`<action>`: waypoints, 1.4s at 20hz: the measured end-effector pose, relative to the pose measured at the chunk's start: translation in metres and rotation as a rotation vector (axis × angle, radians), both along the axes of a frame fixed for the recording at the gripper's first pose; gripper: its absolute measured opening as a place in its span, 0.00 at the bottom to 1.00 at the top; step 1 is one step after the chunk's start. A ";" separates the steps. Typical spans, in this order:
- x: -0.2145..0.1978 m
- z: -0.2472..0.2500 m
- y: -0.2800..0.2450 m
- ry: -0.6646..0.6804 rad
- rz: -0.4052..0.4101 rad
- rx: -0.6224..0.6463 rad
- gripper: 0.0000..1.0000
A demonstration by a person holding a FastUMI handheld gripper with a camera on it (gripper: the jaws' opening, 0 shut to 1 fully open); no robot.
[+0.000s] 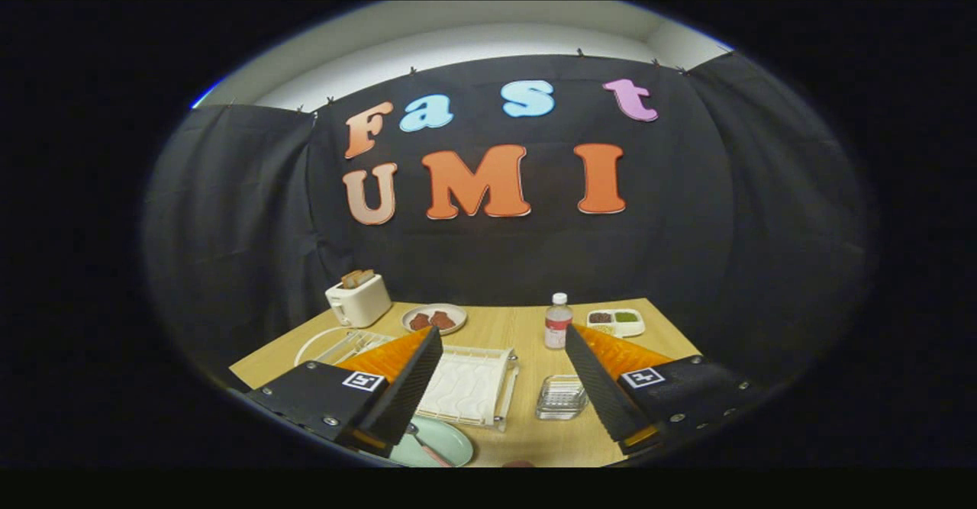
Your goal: Take the plate from the dish rack, then take the spoon from the basket and place it into the plate.
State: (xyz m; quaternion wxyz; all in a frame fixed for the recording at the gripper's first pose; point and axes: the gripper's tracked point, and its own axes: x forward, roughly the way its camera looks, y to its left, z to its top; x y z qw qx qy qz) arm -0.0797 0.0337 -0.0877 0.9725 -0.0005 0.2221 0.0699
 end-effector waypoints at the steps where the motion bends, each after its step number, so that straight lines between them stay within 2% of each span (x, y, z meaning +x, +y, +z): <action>1: 0.001 0.007 -0.001 -0.013 -0.003 -0.005 0.97; 10: 0.016 0.067 0.002 -0.131 -0.012 0.007 0.97; 16: 0.025 0.094 0.002 -0.221 -0.026 -0.044 0.97; 28: 0.038 0.132 0.015 -0.278 0.019 -0.035 0.97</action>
